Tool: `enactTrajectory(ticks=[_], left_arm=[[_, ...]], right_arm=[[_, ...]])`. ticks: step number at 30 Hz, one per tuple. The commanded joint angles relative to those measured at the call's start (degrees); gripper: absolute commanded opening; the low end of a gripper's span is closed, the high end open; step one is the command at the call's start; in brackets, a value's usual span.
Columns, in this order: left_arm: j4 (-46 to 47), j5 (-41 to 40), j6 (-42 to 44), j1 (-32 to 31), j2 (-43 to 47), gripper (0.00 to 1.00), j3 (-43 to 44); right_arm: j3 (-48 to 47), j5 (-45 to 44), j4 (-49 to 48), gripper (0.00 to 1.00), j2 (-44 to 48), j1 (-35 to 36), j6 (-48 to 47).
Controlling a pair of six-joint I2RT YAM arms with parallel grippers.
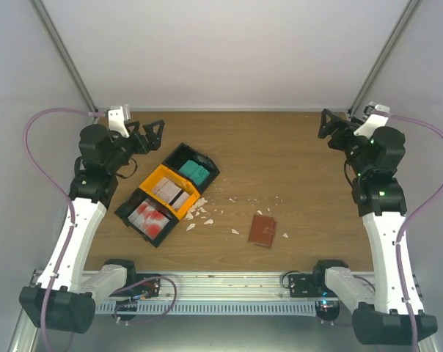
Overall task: Put the credit cards into the card holder
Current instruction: Move the storage box to the center of the board.
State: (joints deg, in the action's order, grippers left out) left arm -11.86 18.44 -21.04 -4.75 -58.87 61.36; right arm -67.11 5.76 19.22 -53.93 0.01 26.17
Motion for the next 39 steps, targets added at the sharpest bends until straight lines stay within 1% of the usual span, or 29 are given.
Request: enactTrajectory(ticks=[1,3,5,8,10,12,16,20,24,27,34,36,39], left_arm=[[3.8,3.9,-2.2,1.7,1.2,0.98,-1.4],[4.6,6.9,-1.9,2.2,1.5,0.99,-2.4],[7.4,13.4,-2.0,2.6,1.6,0.99,-4.2],[14.7,24.6,-4.4,2.2,0.6,0.99,-7.5],[16.7,28.7,-4.9,0.0,-0.9,0.99,-8.6],[14.5,28.3,-3.3,-5.0,-2.8,0.99,-8.3],[5.5,20.7,-0.5,-14.9,-8.3,0.99,-5.9],[-1.2,13.0,-3.6,-21.6,-13.8,0.99,-6.8],[-9.9,0.1,-8.5,-26.4,-17.2,0.99,-9.6],[-16.6,-9.4,-13.2,-28.5,-17.4,0.99,-10.5],[-30.1,-26.8,-25.1,-29.4,-10.2,0.99,-11.1],[-34.0,-30.9,-29.6,-29.4,-8.5,0.99,-11.7],[-38.3,-34.8,-34.4,-29.3,-6.3,0.99,-12.5]], right_arm=[[1.4,8.5,-4.1,0.99,1.1,-2.6,2.1],[2.1,12.8,-4.7,0.99,0.9,-3.3,1.5],[3.3,16.7,-5.8,0.99,0.7,-3.7,0.5],[5.2,20.4,-6.4,0.99,0.1,-4.0,0.7],[5.8,22.1,-5.6,0.99,-1.4,-3.3,0.6],[6.4,21.4,-4.4,1.0,-2.7,-1.2,0.3],[8.1,15.6,-1.9,0.99,-5.8,6.4,0.2],[10.5,8.9,1.0,1.0,-9.6,14.2,1.0],[14.9,5.2,2.0,1.0,-11.7,19.2,2.5],[17.8,4.2,2.0,1.0,-12.1,20.8,3.2],[20.9,6.3,0.6,1.0,-13.6,21.2,3.4],[21.4,6.7,0.2,1.0,-14.4,21.3,3.4],[22.0,7.1,0.0,1.0,-15.4,21.4,3.5]])
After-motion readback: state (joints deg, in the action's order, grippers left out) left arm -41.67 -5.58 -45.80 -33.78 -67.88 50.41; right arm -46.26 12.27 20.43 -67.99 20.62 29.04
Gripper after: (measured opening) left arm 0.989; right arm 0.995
